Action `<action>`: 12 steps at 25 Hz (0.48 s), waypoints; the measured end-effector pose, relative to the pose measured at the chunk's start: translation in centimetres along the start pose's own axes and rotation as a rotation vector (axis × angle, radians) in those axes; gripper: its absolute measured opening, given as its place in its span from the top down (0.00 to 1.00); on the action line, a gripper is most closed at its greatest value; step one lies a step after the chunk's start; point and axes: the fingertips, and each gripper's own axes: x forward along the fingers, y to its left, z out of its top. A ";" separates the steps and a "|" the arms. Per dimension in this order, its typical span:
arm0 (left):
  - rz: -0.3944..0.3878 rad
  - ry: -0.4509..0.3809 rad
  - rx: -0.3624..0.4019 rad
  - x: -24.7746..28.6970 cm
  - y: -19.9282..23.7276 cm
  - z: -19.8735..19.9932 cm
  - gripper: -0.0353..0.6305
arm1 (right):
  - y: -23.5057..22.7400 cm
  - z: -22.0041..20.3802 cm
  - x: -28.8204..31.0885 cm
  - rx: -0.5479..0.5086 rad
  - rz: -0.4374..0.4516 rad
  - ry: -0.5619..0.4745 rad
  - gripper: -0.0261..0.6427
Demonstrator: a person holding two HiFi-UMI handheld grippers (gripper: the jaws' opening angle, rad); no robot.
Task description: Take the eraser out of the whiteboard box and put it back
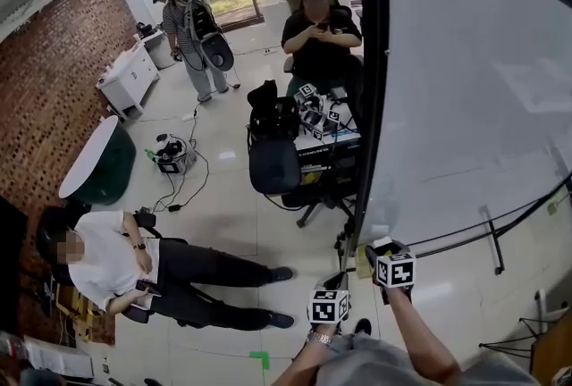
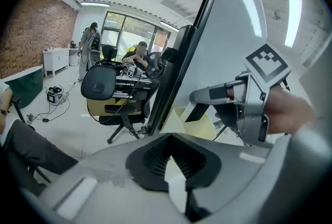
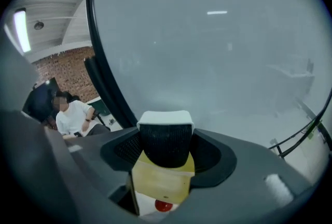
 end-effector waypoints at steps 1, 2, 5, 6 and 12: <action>-0.001 0.000 -0.001 0.0 0.0 0.0 0.94 | 0.0 -1.2 0.5 -0.011 0.000 0.048 0.54; -0.001 0.000 -0.001 0.0 0.0 0.0 0.94 | -0.1 -2.3 1.0 -0.015 0.001 0.090 0.54; 0.000 -0.003 -0.003 0.1 0.1 0.3 0.94 | 0.2 -4.1 2.0 0.001 0.024 0.145 0.54; -0.001 -0.003 -0.003 0.2 0.0 0.3 0.94 | 0.3 -4.2 2.1 0.009 0.035 0.145 0.54; -0.014 0.002 0.014 0.3 -1.3 0.5 0.94 | -0.7 -3.7 0.6 0.018 0.007 0.094 0.55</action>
